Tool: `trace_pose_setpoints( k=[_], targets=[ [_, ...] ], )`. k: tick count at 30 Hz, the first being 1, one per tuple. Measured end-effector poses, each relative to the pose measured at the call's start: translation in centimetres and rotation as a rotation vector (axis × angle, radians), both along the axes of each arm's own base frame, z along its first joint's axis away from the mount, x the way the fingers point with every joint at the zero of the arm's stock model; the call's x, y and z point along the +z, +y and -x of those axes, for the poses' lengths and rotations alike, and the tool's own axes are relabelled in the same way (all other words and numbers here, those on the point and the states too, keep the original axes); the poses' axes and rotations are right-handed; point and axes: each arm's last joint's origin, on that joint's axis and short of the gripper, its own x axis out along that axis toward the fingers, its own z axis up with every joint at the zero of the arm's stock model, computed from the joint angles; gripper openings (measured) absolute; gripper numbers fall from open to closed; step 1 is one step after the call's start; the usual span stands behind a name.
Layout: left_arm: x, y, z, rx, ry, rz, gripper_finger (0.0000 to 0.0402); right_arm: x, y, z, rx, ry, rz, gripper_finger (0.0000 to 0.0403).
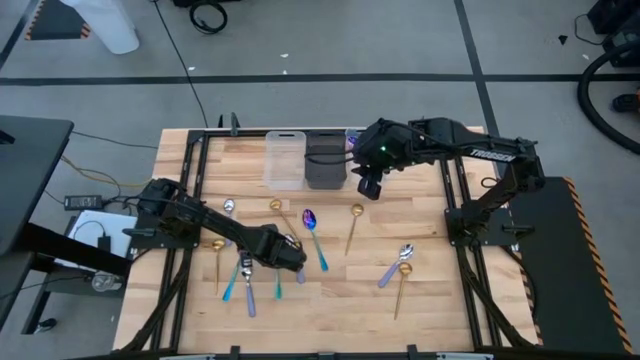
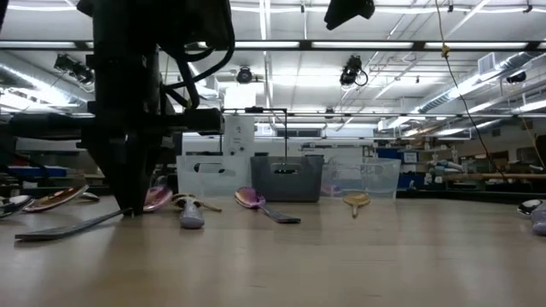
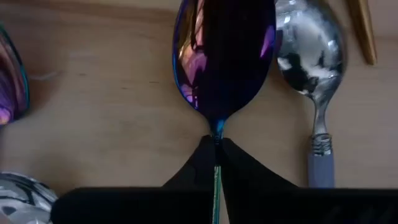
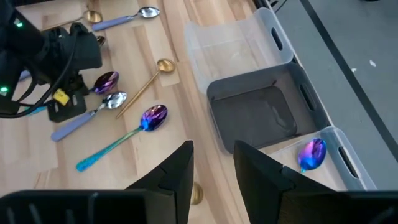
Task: Sort silverware by color (type)
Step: Put the middle blue spoon into the right transparent bin
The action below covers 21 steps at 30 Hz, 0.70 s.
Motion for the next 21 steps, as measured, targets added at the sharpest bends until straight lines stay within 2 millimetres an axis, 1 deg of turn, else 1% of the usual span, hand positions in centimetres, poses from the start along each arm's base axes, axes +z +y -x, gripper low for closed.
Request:
trace_pose_setpoints(
  k=[7, 11, 16, 21],
  targets=[
    [0.6, 0.1, 0.1, -0.016, -0.023, 0.002, 0.0015, 0.0, -0.9, 0.1, -0.014, 0.0, -0.01, 0.0124],
    [1.9, 0.0, 0.5, -0.025, -0.048, 0.019, 0.0015, 0.0, -1.4, 0.2, -0.027, -0.001, -0.016, 0.0124],
    [2.9, 0.2, 0.5, -0.033, -0.095, 0.004, 0.0014, 0.0, -1.8, 0.2, -0.036, -0.008, -0.011, 0.0124],
    [4.8, 0.8, 0.7, -0.005, -0.192, -0.066, 0.0014, 0.0, -2.3, 0.2, -0.043, -0.013, -0.053, 0.0124]
  ],
)
